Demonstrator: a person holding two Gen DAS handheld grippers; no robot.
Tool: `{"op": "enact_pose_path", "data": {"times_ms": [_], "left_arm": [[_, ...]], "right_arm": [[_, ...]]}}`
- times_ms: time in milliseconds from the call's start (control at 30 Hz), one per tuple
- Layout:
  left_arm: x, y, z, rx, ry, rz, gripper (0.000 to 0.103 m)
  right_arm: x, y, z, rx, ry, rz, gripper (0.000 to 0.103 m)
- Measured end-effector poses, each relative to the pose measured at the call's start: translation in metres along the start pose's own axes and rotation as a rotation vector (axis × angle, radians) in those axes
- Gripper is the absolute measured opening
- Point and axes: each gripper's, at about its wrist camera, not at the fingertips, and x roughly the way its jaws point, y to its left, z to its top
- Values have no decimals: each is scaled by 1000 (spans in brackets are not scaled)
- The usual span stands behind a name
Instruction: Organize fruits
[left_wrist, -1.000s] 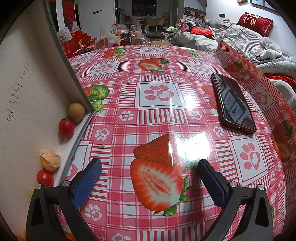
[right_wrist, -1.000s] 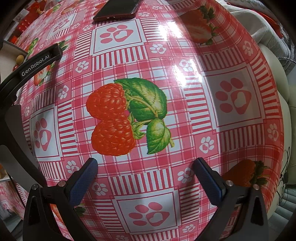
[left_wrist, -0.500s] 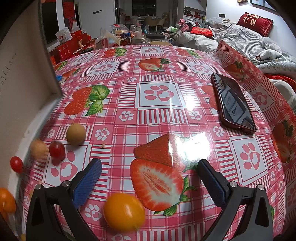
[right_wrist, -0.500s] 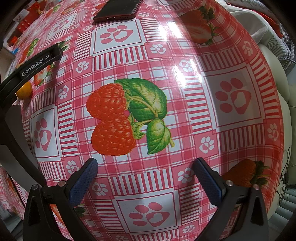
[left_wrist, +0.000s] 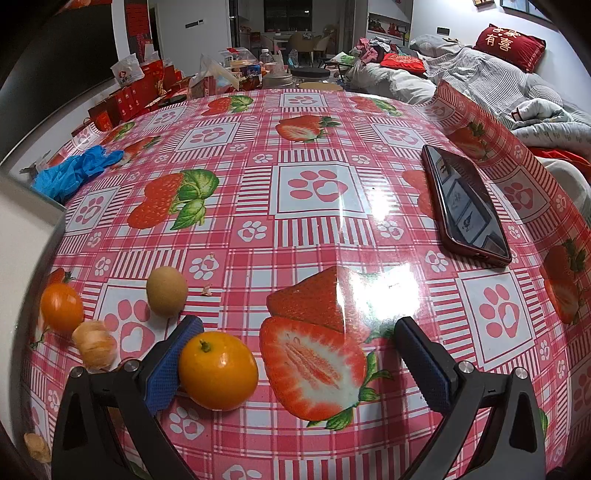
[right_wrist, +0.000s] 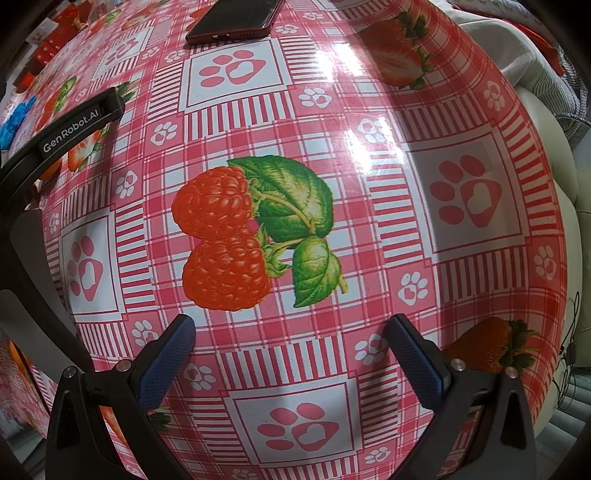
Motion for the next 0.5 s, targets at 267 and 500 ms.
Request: {"op": "enact_pose_path", "data": {"times_ms": [267,500], "left_arm": [[0,0,0,0,0,0,103],[0,0,0,0,0,0,103]], "right_arm": [[-29,16,-12,-104,10,-39,103],[-98,86,-33,-272,-36,31,103]]}}
